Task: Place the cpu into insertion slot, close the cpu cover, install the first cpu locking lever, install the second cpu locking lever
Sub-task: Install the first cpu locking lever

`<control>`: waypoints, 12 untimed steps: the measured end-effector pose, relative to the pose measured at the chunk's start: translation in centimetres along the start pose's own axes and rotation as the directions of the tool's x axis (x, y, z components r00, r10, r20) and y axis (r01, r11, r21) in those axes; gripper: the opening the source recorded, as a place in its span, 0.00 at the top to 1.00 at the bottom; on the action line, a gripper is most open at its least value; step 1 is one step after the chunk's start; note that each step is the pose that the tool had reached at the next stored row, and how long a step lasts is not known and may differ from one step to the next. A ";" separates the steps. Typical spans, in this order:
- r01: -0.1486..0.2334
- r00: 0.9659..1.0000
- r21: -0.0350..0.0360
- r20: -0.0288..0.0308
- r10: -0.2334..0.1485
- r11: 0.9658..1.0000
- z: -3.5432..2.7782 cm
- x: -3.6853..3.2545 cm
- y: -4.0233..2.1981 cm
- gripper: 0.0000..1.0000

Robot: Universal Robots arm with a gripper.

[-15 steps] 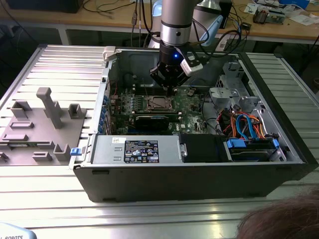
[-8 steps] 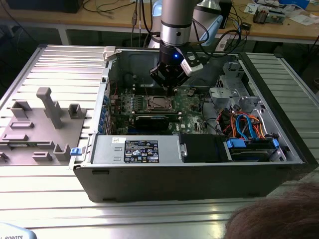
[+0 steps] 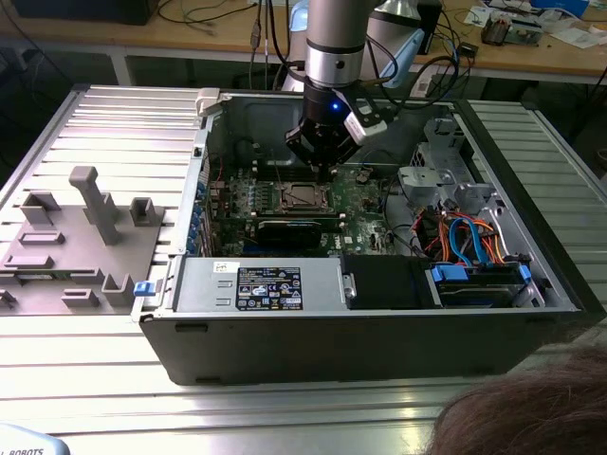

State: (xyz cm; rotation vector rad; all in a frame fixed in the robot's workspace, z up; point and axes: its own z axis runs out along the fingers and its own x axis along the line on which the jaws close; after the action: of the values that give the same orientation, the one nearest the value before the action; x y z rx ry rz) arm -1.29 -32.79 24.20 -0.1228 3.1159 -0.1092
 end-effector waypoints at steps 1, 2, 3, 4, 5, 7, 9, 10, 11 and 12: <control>0.002 1.000 0.000 0.000 -0.002 1.000 0.00 0.00 0.00 0.89; 0.003 1.000 0.000 0.000 -0.003 1.000 0.00 0.00 0.00 0.89; 0.004 1.000 0.000 0.000 -0.004 1.000 0.00 0.00 0.00 0.89; 0.006 1.000 0.000 0.000 -0.006 1.000 0.00 0.00 0.00 0.89; 0.007 1.000 0.000 0.000 -0.007 1.000 0.00 0.00 0.00 0.89; 0.010 1.000 0.000 0.001 -0.010 1.000 0.00 0.00 0.00 0.89; 0.014 1.000 0.000 0.001 -0.014 1.000 0.00 0.00 0.00 0.89; 0.015 1.000 0.000 0.001 -0.015 1.000 0.00 0.00 0.00 0.89; 0.016 1.000 0.000 0.001 -0.016 1.000 0.00 0.00 0.00 0.89; 0.017 1.000 0.000 0.001 -0.017 1.000 0.00 0.00 0.00 0.89</control>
State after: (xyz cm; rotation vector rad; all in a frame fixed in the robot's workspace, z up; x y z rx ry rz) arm -1.28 -32.79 24.20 -0.1492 3.1142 -0.1090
